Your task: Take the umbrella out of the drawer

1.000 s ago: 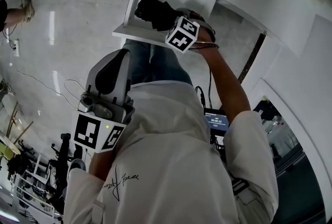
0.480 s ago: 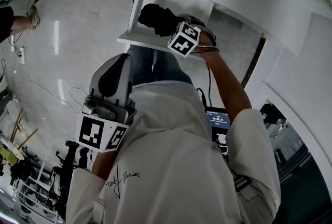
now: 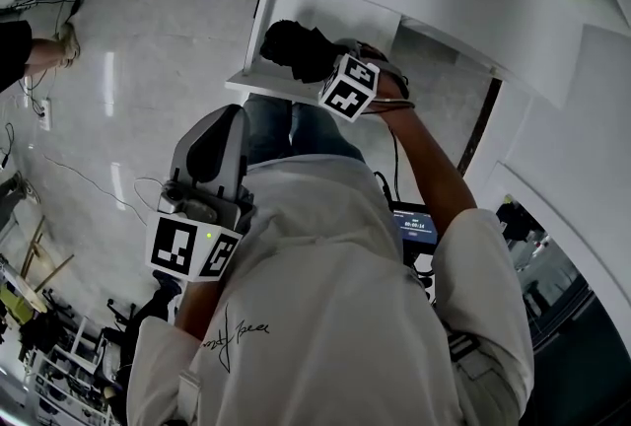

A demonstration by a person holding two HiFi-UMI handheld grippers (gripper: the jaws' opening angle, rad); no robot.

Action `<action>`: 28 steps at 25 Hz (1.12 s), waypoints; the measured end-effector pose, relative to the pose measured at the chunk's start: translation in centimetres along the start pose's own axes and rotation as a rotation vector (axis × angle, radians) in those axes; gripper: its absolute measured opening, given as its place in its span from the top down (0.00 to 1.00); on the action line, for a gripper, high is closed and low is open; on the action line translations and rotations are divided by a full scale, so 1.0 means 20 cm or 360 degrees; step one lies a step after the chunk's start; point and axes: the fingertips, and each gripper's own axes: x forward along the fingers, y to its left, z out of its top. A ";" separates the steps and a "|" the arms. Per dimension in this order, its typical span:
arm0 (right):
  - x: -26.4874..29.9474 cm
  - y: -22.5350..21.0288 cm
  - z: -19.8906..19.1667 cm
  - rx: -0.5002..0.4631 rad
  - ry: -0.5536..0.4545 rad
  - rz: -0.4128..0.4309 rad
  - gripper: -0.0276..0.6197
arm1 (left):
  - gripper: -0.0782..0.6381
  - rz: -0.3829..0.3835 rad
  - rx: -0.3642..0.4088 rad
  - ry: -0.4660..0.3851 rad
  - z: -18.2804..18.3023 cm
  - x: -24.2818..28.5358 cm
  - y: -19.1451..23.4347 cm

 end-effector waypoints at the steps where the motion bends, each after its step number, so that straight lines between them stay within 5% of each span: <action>1: -0.01 0.00 0.00 0.0012 -0.0006 0.0004 0.57 | 0.87 -0.0003 0.0002 -0.0001 0.00 0.00 0.00; 28: -0.24 0.05 0.02 -0.0031 -0.0013 0.0006 0.57 | 0.87 -0.0001 0.0031 -0.0109 0.08 -0.01 -0.01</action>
